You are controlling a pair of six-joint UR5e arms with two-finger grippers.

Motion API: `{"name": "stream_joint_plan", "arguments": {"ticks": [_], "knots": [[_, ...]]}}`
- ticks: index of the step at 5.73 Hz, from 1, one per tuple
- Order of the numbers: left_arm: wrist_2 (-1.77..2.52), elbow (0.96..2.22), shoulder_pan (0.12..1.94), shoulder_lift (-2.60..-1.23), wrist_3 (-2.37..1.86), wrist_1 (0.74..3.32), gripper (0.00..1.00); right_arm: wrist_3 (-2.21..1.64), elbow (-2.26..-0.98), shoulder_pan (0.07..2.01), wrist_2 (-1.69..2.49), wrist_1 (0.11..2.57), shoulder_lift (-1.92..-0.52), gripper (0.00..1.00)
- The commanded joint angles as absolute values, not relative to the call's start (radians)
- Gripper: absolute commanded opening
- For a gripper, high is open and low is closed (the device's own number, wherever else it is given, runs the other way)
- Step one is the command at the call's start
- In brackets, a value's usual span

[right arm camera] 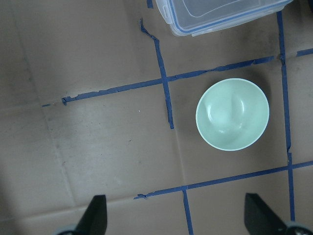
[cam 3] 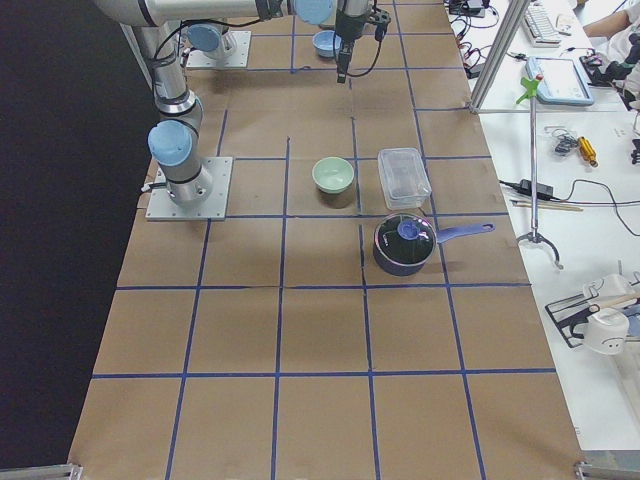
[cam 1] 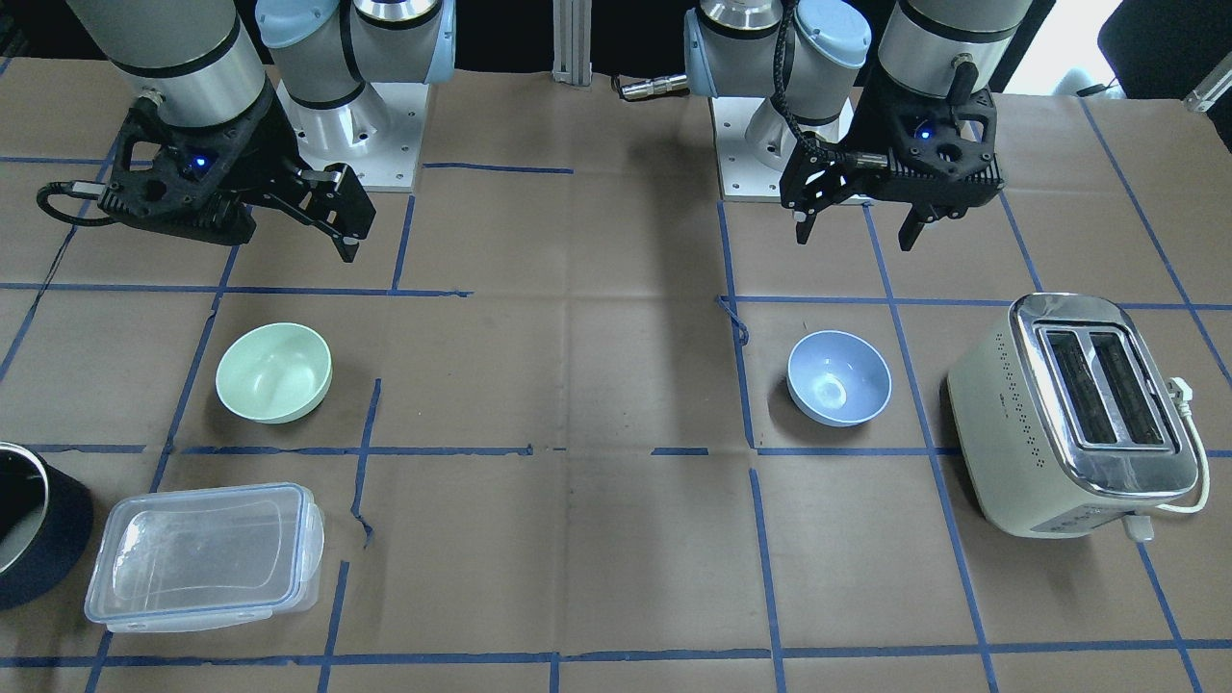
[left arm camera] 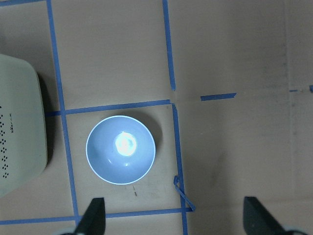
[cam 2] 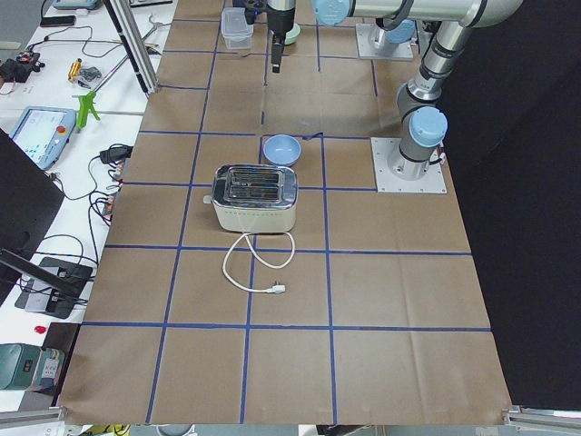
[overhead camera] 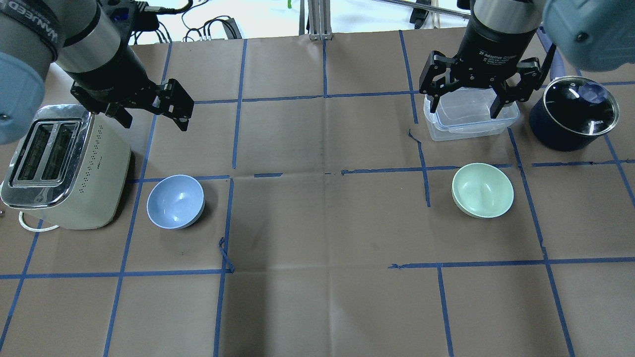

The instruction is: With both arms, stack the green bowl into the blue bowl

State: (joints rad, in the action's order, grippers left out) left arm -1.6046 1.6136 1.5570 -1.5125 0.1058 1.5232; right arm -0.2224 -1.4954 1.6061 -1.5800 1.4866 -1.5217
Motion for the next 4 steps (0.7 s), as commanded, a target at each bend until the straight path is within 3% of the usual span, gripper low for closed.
{"name": "stream_joint_plan", "arguments": {"ticks": [1, 4], "knots": [[-1.594, 1.614, 1.554, -1.513, 0.106, 1.526, 0.98, -0.224, -1.496, 1.606, -1.580, 1.485, -1.522, 1.00], [-1.588, 1.580, 1.557, -1.531, 0.021, 1.621, 0.98, -0.215, -1.509, 1.550, -1.578, 1.468, -1.520, 1.00]]}}
